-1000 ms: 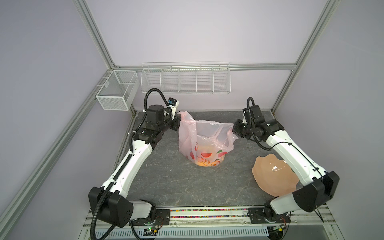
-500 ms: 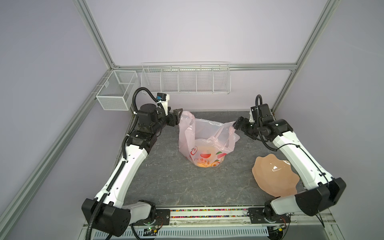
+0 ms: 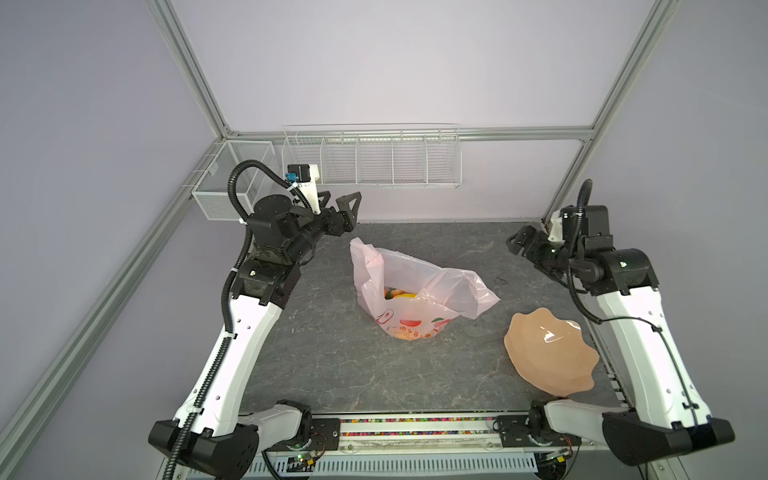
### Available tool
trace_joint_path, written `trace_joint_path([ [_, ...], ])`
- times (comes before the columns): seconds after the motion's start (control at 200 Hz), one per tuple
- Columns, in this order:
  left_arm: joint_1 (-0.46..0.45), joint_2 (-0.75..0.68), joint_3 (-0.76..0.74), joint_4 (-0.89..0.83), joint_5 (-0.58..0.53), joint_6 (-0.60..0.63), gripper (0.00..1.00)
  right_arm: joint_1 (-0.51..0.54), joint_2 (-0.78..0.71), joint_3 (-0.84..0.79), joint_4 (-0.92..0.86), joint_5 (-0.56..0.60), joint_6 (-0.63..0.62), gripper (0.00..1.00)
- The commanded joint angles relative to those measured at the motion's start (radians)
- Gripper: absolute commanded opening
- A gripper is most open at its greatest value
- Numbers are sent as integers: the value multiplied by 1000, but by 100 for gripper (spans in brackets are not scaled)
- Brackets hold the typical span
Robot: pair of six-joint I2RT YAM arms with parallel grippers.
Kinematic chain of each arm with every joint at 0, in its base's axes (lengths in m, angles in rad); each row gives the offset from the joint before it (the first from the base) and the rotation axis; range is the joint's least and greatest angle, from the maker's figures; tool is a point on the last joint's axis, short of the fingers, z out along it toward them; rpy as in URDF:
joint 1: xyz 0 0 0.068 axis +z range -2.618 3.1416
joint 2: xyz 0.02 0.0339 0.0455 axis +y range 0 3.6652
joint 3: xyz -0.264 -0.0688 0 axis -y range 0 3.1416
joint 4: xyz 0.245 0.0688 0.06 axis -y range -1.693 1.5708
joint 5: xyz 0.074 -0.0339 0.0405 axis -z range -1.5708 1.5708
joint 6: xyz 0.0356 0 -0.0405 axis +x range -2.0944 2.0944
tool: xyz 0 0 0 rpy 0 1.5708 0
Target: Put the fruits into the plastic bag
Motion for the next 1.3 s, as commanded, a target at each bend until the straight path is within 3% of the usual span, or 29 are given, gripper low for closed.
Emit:
trace_joint_path([
  [0.0,5,-8,19,-47,17,-30,86,-30,-6,-49,-84,3,-15,96],
  [0.185,6,-32,24,-94,21,-14,88,-37,55,-165,-208,36,-49,100],
  [0.47,4,-112,-37,-175,-1,22,92,22,89,-482,-139,49,-25,79],
  [0.74,1,-168,-95,-223,-23,43,91,152,243,-508,-140,125,-27,62],
  [1.18,-1,-201,-112,-247,-32,54,91,197,390,-564,-104,191,-27,48],
  [1.295,-1,-204,-113,-250,-34,57,90,197,414,-563,-101,206,-29,38],
])
